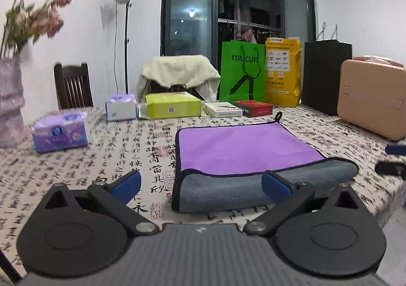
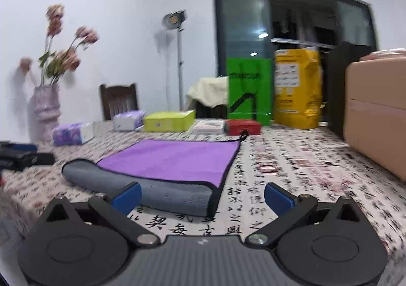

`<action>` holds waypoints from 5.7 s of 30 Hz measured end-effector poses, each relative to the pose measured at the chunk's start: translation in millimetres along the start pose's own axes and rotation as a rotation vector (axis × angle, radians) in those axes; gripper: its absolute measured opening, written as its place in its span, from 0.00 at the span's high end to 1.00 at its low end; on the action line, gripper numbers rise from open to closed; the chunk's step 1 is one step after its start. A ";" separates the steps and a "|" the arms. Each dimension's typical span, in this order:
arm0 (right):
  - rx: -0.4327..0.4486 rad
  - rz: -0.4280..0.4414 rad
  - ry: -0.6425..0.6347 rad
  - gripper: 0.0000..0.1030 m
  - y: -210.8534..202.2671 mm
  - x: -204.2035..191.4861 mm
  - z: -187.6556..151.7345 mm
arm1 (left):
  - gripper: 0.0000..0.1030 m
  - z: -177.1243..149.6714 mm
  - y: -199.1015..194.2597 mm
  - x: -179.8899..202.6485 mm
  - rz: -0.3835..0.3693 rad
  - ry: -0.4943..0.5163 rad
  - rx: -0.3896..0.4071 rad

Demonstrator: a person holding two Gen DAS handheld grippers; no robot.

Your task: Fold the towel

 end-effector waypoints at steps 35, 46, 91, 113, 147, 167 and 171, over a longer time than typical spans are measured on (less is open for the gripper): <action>-0.134 0.179 0.078 0.85 84.3 27.8 -8.1 | 0.86 -1.7 76.4 -28.3 -0.106 -0.102 -0.241; -0.176 0.207 0.077 0.93 85.9 28.8 -4.4 | 0.94 1.5 78.5 -28.3 -0.118 -0.106 -0.256; -0.128 0.174 0.019 0.95 186.7 53.6 86.2 | 0.95 103.1 191.2 -48.4 -0.174 -0.207 -0.265; -0.171 0.152 0.072 0.96 249.5 92.9 89.2 | 0.95 108.1 259.3 -59.2 -0.143 -0.177 -0.304; -0.296 0.126 0.087 0.95 337.2 106.0 83.5 | 0.92 100.0 304.3 -78.8 -0.078 -0.199 -0.328; -0.214 0.050 0.022 0.48 260.1 87.9 113.7 | 0.28 111.8 199.8 -36.7 -0.133 -0.012 -0.224; -0.195 0.041 0.005 0.45 229.0 78.3 112.3 | 0.25 114.9 171.8 -31.7 -0.129 -0.023 -0.191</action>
Point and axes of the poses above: each gripper's, at about its wrist camera, not at the fingertips, and y roughly the way its jaws point, x to its right, z to its top, the point moved 4 cm from there along y, roughly the way its jaws point, and after that the axes turned 4 degrees about -y, right-handed, at the moved point
